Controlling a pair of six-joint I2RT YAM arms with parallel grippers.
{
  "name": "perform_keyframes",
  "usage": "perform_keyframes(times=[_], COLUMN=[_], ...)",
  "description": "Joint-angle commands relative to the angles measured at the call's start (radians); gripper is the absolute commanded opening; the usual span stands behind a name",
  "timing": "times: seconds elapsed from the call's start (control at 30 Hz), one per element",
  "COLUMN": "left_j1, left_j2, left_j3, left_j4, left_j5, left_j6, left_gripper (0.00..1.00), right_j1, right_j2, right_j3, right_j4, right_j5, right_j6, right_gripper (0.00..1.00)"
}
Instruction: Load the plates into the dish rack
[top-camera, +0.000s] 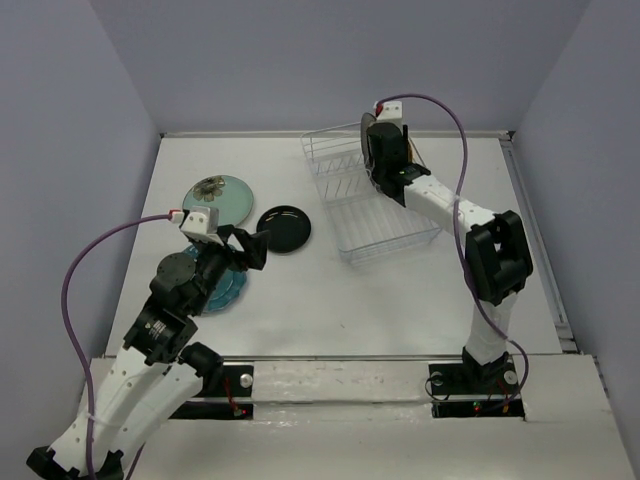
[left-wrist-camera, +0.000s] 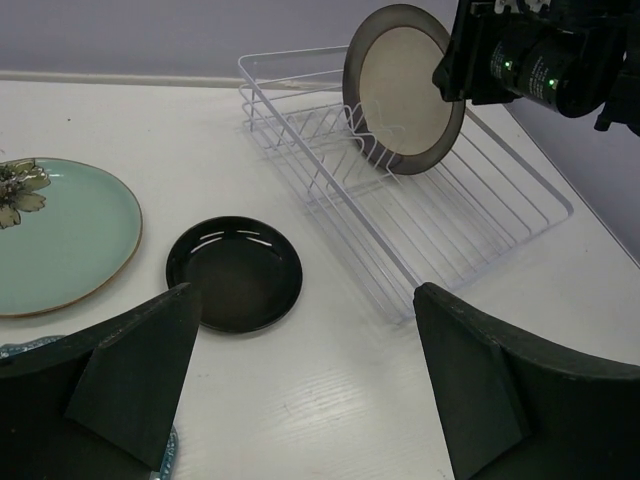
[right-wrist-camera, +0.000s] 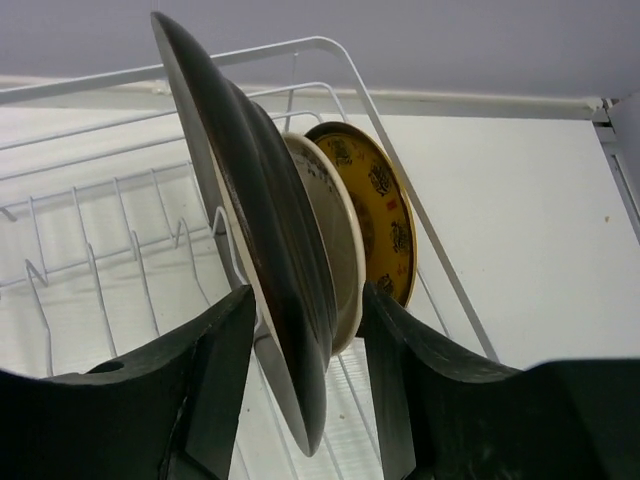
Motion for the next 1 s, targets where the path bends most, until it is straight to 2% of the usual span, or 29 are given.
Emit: perform_keyframes(times=[0.0, 0.1, 0.17, 0.2, 0.23, 0.27, 0.3, 0.33, 0.4, 0.5, 0.57, 0.7, 0.97], left_j1=[0.009, 0.011, 0.011, 0.014, 0.015, 0.017, 0.020, 0.021, 0.025, 0.025, 0.025, 0.025, 0.026], left_j2=[0.007, -0.001, -0.007, -0.013, -0.019, -0.025, -0.033, -0.053, -0.099, -0.146, -0.191, -0.246, -0.260], left_j3=[-0.008, -0.008, -0.006, -0.006, -0.005, -0.005, -0.003, -0.003, -0.006, -0.022, -0.029, -0.040, -0.048], left_j4=[0.050, 0.050, 0.050, 0.051, 0.051, 0.051, 0.051, 0.050, 0.048, 0.059, 0.069, 0.082, 0.092], left_j5=[0.001, -0.011, -0.023, -0.031, -0.031, -0.046, -0.063, -0.102, -0.147, -0.230, -0.270, -0.298, -0.267], left_j6=[0.007, 0.006, 0.006, 0.007, 0.007, 0.012, 0.014, 0.015, 0.012, 0.011, 0.011, 0.009, 0.011], left_gripper=[0.99, 0.99, 0.99, 0.99, 0.99, 0.99, 0.99, 0.99, 0.99, 0.99, 0.99, 0.99, 0.99], right_j1=[-0.002, 0.020, 0.038, 0.058, 0.072, 0.087, 0.108, 0.162, 0.225, 0.348, 0.400, 0.509, 0.558], right_j2=[-0.106, -0.182, -0.227, -0.267, -0.281, -0.290, -0.295, -0.293, -0.283, -0.228, -0.163, -0.050, 0.185], right_j3=[0.056, 0.043, 0.023, -0.003, -0.019, -0.048, -0.063, -0.080, -0.141, -0.189, -0.227, -0.243, -0.236], right_j4=[0.044, 0.017, 0.006, -0.014, -0.019, -0.019, -0.016, 0.003, 0.082, 0.210, 0.323, 0.412, 0.497], right_j5=[-0.001, -0.070, -0.174, -0.303, -0.305, -0.443, -0.506, -0.594, -0.646, -0.695, -0.700, -0.676, -0.660], right_j6=[0.014, 0.040, 0.066, 0.117, 0.148, 0.184, 0.256, 0.289, 0.380, 0.482, 0.591, 0.730, 0.876], right_gripper=[0.57, 0.60, 0.67, 0.72, 0.76, 0.79, 0.82, 0.83, 0.84, 0.84, 0.79, 0.76, 0.75])
